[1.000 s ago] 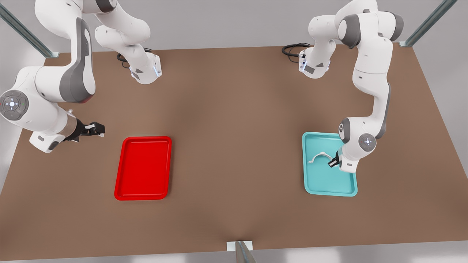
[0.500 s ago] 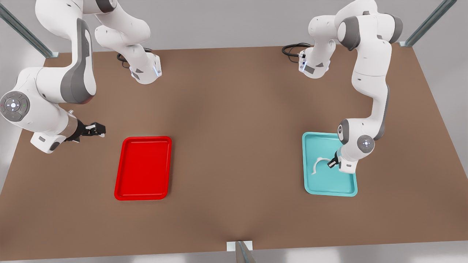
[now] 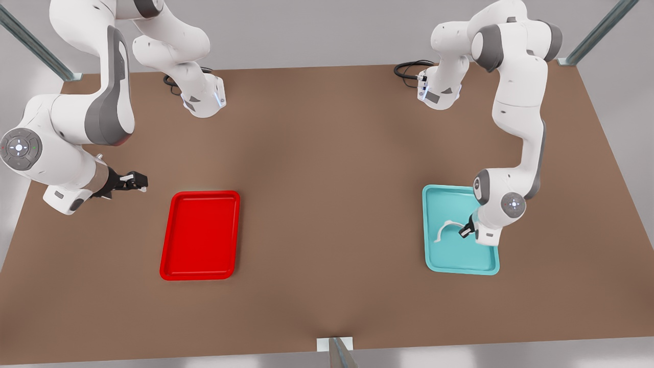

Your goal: Take the drainage pipe clamp from the left arm, pass it to the right arm, and place it in the plate on the right side

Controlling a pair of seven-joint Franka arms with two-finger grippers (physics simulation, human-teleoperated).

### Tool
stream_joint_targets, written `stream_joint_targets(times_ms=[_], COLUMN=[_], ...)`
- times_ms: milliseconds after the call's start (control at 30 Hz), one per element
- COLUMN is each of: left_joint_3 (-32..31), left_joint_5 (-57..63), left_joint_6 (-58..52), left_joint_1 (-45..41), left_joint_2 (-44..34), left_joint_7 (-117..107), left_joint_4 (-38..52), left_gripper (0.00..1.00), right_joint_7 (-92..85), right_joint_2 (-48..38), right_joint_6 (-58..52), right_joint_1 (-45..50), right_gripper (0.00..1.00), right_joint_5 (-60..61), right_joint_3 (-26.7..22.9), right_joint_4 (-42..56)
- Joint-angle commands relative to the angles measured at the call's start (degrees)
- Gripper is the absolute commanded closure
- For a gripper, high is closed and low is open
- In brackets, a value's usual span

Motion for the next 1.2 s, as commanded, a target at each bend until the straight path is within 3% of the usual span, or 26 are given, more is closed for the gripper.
stream_joint_targets(times_ms=[0,133,300,367,400,500,633,767,833,933,1033,1167], left_joint_3=[0.0,-2.2,-3.8,-3.8,-3.7,-3.8,-3.8,-4.7,-6.3,-8.0,-10.0,-10.9], left_joint_5=[-0.1,-0.5,0.0,0.2,0.2,-0.1,-0.3,-0.7,-1.4,-1.5,-1.3,-0.9], left_joint_6=[-5.5,-8.3,-24.5,-30.6,-33.7,-33.8,-33.8,-35.2,-36.2,-36.1,-36.5,-36.5], left_joint_1=[-0.1,-0.1,-4.2,-9.5,-12.5,-19.2,-25.0,-26.9,-26.9,-26.9,-26.9,-27.4], left_joint_2=[-0.1,-0.1,-0.1,0.0,0.2,1.5,6.1,9.4,10.4,10.8,10.7,10.7], left_joint_7=[-0.6,-1.2,-5.5,-8.9,-11.2,-20.3,-33.8,-43.1,-44.6,-44.5,-44.3,-41.9], left_joint_4=[1.8,3.8,17.1,22.5,25.5,29.0,35.2,42.4,45.1,45.8,45.8,45.8], left_gripper=[0.79,0.79,0.79,0.79,0.79,0.79,0.79,0.79,0.79,0.79,0.79,0.79], right_joint_7=[0.0,0.0,0.0,-13.4,-18.7,-30.0,-52.0,-73.1,-82.5,-82.8,-82.8,-84.9], right_joint_2=[-0.1,-0.1,0.8,5.9,9.5,20.2,21.5,21.4,20.8,15.2,15.8,16.3], right_joint_6=[0.0,0.0,0.4,4.4,4.4,4.7,21.8,38.9,42.5,57.2,69.2,72.4], right_joint_1=[0.0,0.0,1.3,5.6,6.8,10.6,14.2,15.2,15.4,19.9,22.7,23.9], right_gripper=[0.0,0.0,0.0,0.0,0.0,0.0,0.0,0.0,0.0,0.0,0.0,0.0], right_joint_5=[0.0,0.1,-0.2,1.7,8.9,16.4,17.0,22.3,26.0,25.4,25.5,25.7], right_joint_3=[0.0,0.0,0.0,0.5,0.5,1.4,4.6,8.4,10.0,10.0,10.1,10.1], right_joint_4=[0.0,0.0,0.6,3.0,5.6,15.3,13.4,4.0,0.5,-11.1,-14.5,-13.9])
